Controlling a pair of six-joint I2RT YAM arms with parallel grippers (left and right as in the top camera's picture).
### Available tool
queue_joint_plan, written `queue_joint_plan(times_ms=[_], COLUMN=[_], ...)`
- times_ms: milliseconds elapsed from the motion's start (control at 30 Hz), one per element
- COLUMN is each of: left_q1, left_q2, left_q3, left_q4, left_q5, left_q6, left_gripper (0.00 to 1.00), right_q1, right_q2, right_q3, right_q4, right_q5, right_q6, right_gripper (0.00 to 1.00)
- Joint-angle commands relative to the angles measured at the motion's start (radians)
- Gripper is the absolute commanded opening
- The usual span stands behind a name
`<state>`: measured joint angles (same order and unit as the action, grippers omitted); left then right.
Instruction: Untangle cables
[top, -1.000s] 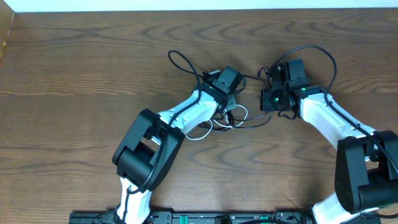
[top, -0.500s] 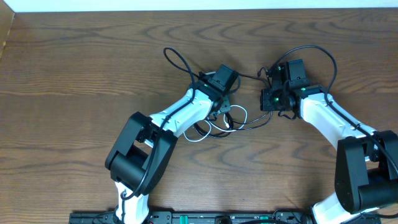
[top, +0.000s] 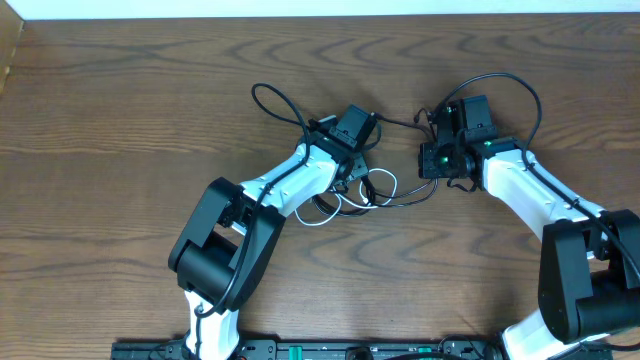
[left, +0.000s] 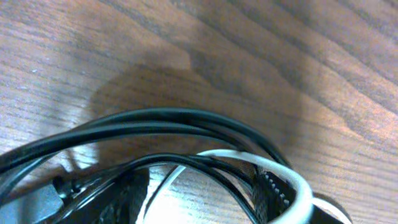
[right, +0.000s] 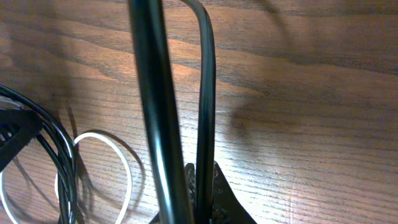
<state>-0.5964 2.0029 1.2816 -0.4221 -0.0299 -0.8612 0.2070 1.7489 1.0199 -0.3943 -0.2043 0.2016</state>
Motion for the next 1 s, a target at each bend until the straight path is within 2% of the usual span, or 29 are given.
queue_joint_plan(times_ms=[0, 33, 100, 133, 267, 467, 567, 733, 967], left_q1=[0.004, 0.004, 0.004, 0.004, 0.004, 0.013, 0.022, 0.029, 0.042], left_q2=[0.057, 0.063, 0.075, 0.08, 0.092, 0.092, 0.092, 0.09, 0.027], left_q3=[-0.016, -0.016, -0.016, -0.016, -0.016, -0.005, 0.012, 0.035, 0.087], left_q4=[-0.01, -0.01, -0.011, -0.011, -0.01, 0.004, -0.056, -0.123, -0.156], left_q5=[0.011, 0.026, 0.066, 0.081, 0.116, 0.272, 0.328, 0.455, 0.542], left_q6=[-0.029, -0.028, -0.028, -0.028, -0.013, 0.181, 0.227, 0.403, 0.409], left_gripper=[0.56, 0.51, 0.33, 0.29, 0.22, 0.08, 0.08, 0.08, 0.07], right_q1=[0.005, 0.005, 0.005, 0.005, 0.005, 0.005, 0.005, 0.005, 0.005], right_q2=[-0.02, -0.02, -0.02, -0.02, -0.02, -0.02, -0.02, -0.02, -0.02], right_q3=[0.005, 0.005, 0.005, 0.005, 0.005, 0.005, 0.005, 0.005, 0.005], right_q4=[0.001, 0.001, 0.001, 0.001, 0.001, 0.001, 0.001, 0.002, 0.002], right_q5=[0.011, 0.011, 0.01, 0.011, 0.01, 0.011, 0.011, 0.011, 0.011], right_q6=[0.008, 0.008, 0.008, 0.008, 0.008, 0.008, 0.008, 0.008, 0.007], right_gripper=[0.01, 0.01, 0.01, 0.01, 0.01, 0.01, 0.01, 0.01, 0.01])
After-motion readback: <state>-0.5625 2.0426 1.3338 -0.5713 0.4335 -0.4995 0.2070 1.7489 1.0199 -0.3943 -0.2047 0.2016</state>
